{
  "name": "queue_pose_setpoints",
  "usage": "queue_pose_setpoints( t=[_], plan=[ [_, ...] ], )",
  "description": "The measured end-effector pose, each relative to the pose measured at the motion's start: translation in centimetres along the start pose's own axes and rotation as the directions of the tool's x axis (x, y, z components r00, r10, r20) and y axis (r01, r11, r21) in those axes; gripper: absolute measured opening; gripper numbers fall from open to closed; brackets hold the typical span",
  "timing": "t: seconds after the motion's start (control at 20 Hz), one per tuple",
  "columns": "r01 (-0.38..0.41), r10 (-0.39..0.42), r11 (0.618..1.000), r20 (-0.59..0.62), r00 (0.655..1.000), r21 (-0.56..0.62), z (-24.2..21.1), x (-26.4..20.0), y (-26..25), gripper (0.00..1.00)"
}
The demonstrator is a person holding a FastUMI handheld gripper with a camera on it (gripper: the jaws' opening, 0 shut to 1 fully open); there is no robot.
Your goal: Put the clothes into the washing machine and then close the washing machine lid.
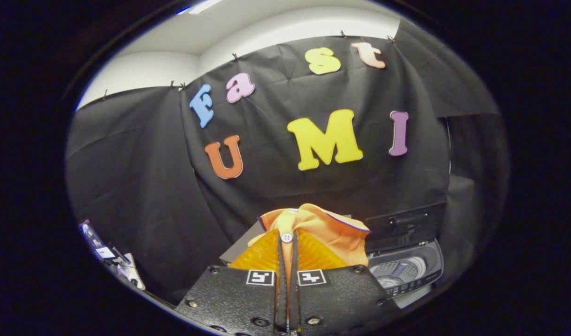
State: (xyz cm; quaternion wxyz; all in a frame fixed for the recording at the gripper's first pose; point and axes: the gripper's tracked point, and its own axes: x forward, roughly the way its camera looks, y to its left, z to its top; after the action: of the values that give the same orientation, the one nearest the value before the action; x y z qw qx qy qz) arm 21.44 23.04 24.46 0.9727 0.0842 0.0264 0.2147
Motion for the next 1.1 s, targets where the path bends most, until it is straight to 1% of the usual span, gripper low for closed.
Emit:
queue_pose_setpoints(
  t=[0.15, 0.25, 0.4, 0.5, 0.6, 0.8, 0.9, 1.1],
  plan=[
    [0.024, -0.022, 1.000, 0.089, 0.996, -0.012, 3.2, -6.0, -1.5, 0.05],
    [0.057, -0.052, 0.998, 0.137, 0.989, -0.032, 4.9, -9.3, -3.2, 0.05],
    [0.109, -0.099, 0.993, 0.184, 0.978, -0.047, 7.0, -13.2, -6.3, 0.05],
    [0.151, -0.139, 0.988, 0.208, 0.968, -0.043, 8.0, -14.7, -8.9, 0.05],
    [0.185, -0.172, 0.982, 0.212, 0.962, -0.043, 8.6, -14.9, -11.6, 0.05],
    [0.214, -0.202, 0.976, 0.198, 0.959, -0.039, 8.8, -13.4, -16.6, 0.05],
    [0.203, -0.197, 0.979, 0.161, 0.967, -0.027, 8.0, -11.2, -18.8, 0.05],
    [0.184, -0.183, 0.983, 0.066, 0.981, 0.001, 5.5, -5.3, -23.1, 0.05]
  ],
)
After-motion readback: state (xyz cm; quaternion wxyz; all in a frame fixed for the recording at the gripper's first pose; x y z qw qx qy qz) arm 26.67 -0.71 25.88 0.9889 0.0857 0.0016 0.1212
